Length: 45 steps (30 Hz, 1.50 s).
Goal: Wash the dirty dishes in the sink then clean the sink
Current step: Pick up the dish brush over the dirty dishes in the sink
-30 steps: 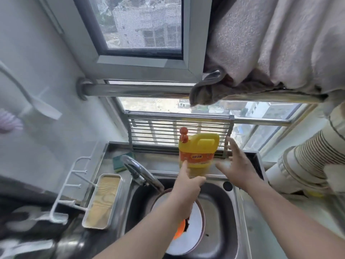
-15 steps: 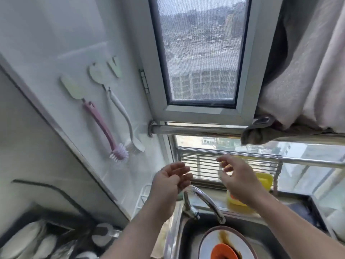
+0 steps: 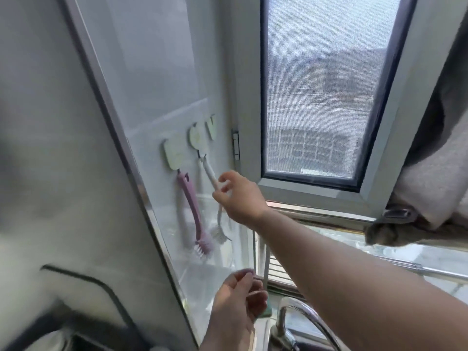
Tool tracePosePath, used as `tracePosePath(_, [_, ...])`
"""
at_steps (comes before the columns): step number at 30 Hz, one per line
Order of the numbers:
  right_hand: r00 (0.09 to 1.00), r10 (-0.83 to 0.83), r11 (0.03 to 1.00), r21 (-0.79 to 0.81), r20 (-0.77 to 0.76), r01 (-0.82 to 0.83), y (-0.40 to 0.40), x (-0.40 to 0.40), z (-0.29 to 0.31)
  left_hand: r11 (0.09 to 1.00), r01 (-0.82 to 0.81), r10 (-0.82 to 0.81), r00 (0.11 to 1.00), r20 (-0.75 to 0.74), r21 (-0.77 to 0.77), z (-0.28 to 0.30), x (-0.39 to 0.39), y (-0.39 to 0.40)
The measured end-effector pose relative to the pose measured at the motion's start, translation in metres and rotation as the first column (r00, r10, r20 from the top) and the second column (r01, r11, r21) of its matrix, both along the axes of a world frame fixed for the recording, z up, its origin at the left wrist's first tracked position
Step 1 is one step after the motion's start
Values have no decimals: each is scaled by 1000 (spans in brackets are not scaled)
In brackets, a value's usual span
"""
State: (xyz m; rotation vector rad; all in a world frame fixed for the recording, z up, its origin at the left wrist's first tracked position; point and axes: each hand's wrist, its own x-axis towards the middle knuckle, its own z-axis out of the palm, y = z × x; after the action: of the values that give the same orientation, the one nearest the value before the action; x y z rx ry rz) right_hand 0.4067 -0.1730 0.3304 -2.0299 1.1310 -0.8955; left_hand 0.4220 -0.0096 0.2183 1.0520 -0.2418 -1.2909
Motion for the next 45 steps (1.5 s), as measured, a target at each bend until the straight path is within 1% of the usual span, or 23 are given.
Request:
tracePosePath(3, [997,67,996,56,48,-69,-5,-3,-2,999,-18,17,1000,-21,-28,7,15,-6])
tracePosePath(7, [994,108,994,-25,20,-108,-10,-15,3,997,-70,70,998,-2,-38,18,31,-22])
tracePosePath(9, [987,145,989,-33,61,-143,-12,-22,8,997,-66,66,998,2,-44,26,36,-30])
tracePosePath(12, [945,166,983,24,282,-180,-11,-31,28,998,-10,11,1000,12,-68,37,38,-35])
tracePosePath(13, [941,144,988,1,308,-152,-11,-33,37,997,15,-14,1000,18,-75,40,36,-37])
tracePosePath(16, [944,84,996,-23,319,-80,-12,-35,58,991,107,-105,994,32,-81,49,27,-41])
tracePosePath(19, [946,95,995,2,310,-101,-12,-35,60,987,140,-133,988,78,-84,58,19,-46])
tracePosePath(21, [934,146,987,10,327,-158,-8,-49,52,984,136,-126,988,93,-113,60,17,-49])
tracePosePath(23, [910,232,955,96,343,-279,1,-82,33,974,168,-155,984,92,-152,58,14,-46])
tracePosePath(26, [926,335,867,328,174,-376,24,-160,-13,921,336,-339,941,21,-196,42,5,-31])
tracePosePath(27, [915,390,821,412,98,-394,34,-189,-29,881,433,-443,897,-12,-190,34,0,-25])
tracePosePath(28, [891,453,771,492,20,-403,44,-217,-43,818,554,-564,826,-22,-156,25,-8,-20])
tracePosePath(29, [856,513,729,561,-67,-393,56,-240,-56,723,685,-688,726,-4,-92,17,-19,-14])
tracePosePath(31, [752,610,680,653,-251,-334,80,-272,-82,482,872,-876,479,55,88,-1,-48,-2])
tracePosePath(33, [607,674,671,693,-421,-264,104,-285,-110,288,925,-955,260,140,249,-24,-82,9])
tracePosePath(35, [516,697,664,720,-498,-201,125,-290,-138,160,915,-965,65,255,371,-54,-118,21])
tracePosePath(37, [499,657,712,682,-564,-167,142,-299,-167,131,845,-944,-53,325,518,-87,-147,32])
tracePosePath(39, [532,507,839,530,-678,-125,152,-316,-197,151,750,-942,-88,324,643,-117,-165,40])
tracePosePath(41, [605,286,952,293,-743,-90,163,-337,-224,161,701,-947,-89,309,695,-145,-173,47])
tracePosePath(42, [694,154,986,151,-704,-66,170,-347,-238,167,701,-956,-57,287,694,-158,-175,52])
tracePosePath(43, [791,16,1000,21,-611,-4,179,-357,-250,178,717,-971,19,237,674,-169,-177,58])
tracePosePath(44, [854,-125,992,-80,-505,98,189,-367,-262,196,733,-980,129,151,651,-177,-179,64])
tracePosePath(45, [873,-252,967,-131,-418,217,199,-376,-272,220,744,-967,251,41,631,-183,-181,70])
